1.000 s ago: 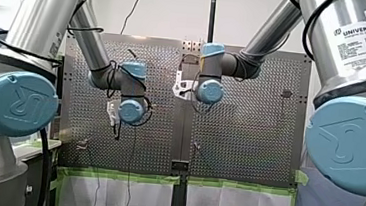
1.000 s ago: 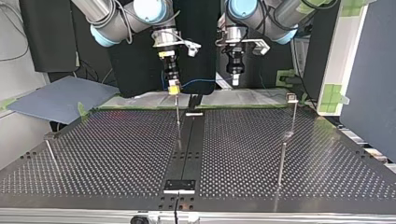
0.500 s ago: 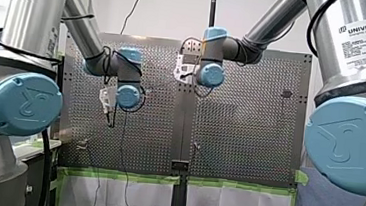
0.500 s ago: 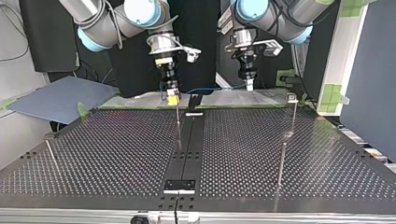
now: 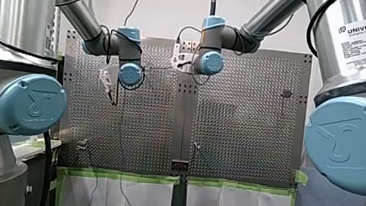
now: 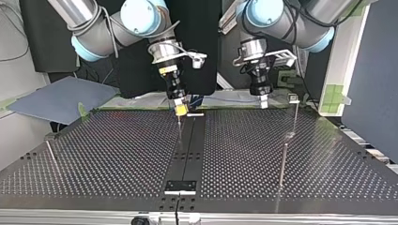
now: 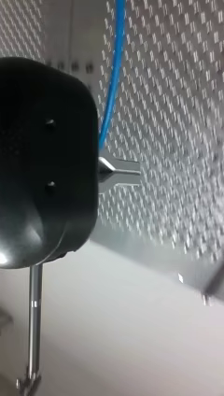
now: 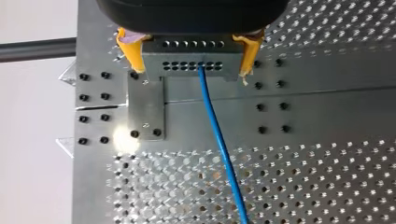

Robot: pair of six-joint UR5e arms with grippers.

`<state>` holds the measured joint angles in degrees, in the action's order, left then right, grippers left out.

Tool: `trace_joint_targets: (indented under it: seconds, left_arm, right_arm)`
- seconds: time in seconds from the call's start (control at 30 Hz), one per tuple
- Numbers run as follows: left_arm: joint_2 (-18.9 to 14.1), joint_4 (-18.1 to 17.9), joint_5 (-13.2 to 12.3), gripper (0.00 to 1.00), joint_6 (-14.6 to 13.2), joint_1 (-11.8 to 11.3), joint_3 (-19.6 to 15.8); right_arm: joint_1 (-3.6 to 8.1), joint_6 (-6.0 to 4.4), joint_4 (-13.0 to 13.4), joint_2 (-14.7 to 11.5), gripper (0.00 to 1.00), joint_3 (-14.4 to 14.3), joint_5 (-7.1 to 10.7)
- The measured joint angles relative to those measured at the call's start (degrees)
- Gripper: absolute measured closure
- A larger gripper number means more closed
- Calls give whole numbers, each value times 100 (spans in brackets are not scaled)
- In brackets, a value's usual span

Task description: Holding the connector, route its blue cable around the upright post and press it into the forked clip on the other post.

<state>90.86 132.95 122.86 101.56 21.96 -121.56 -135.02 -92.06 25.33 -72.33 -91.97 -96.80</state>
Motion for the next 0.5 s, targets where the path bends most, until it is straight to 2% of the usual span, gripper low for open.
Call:
trace_joint_targets:
  seconds: [0.27, 0.5]
  left_arm:
    - [-455, 453, 301, 100, -80, -188, 352]
    - [-781, 825, 378, 100, -182, -276, 464]
  right_arm:
    - [53, -15, -306, 1, 100, 405, 39]
    - [90, -23, -525, 6, 100, 737, 121]
